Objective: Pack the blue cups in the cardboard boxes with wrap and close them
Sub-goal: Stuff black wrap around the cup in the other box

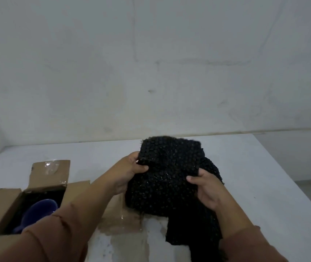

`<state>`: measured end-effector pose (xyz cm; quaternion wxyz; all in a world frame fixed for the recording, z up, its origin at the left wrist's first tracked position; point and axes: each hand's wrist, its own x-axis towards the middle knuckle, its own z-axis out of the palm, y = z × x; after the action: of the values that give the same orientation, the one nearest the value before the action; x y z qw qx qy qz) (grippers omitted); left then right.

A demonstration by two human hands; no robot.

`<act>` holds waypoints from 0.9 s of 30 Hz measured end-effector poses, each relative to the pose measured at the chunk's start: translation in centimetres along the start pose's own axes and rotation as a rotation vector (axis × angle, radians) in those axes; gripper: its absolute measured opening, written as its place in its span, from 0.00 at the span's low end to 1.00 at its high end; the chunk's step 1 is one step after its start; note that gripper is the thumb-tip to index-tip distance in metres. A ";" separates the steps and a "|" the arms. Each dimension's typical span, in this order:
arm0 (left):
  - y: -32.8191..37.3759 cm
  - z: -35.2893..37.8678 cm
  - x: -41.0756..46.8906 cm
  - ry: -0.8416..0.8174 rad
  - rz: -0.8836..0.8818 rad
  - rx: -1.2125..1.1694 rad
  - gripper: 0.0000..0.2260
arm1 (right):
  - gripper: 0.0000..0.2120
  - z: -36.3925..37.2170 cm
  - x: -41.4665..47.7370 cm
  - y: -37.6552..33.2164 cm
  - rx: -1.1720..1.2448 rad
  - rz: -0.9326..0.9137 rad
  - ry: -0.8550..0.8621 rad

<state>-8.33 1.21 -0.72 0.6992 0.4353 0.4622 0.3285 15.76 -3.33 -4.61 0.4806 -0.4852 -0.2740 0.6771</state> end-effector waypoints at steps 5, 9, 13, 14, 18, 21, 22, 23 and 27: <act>0.2 -5.4 -3.2 0.027 -0.002 -0.102 0.12 | 0.17 5.3 -0.6 -2.5 -0.273 -0.223 -0.041; 0.6 -10.2 -5.7 0.050 -0.040 -0.255 0.14 | 0.25 10.4 -0.4 -2.8 -0.670 -0.375 -0.097; 1.3 -12.6 -7.3 0.053 -0.083 -0.024 0.08 | 0.28 15.5 0.0 -2.0 -0.760 -0.410 -0.126; 1.5 -13.3 -7.7 0.098 -0.071 -0.006 0.08 | 0.26 16.3 0.2 -1.8 -0.689 -0.387 -0.147; 2.4 -16.6 -9.3 0.227 -0.029 -0.073 0.09 | 0.18 18.8 0.4 -0.6 -0.326 -0.114 -0.293; 2.5 -19.0 -10.4 0.251 0.007 -0.111 0.11 | 0.22 21.1 0.9 1.4 -0.466 -0.033 -0.322; 2.4 -19.8 -10.7 0.254 0.024 -0.143 0.13 | 0.19 22.2 1.1 1.9 -0.508 -0.042 -0.278; 2.3 -20.7 -11.0 0.239 0.036 -0.183 0.16 | 0.16 23.2 1.2 2.4 -0.515 -0.057 -0.221; 1.7 -23.5 -12.5 0.166 0.048 -0.166 0.16 | 0.10 25.5 1.9 3.5 -0.426 -0.093 -0.126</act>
<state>-34.77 -1.75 0.76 0.6842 0.3580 0.4792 0.4172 -9.19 -0.50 1.36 0.3798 -0.5194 -0.4624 0.6101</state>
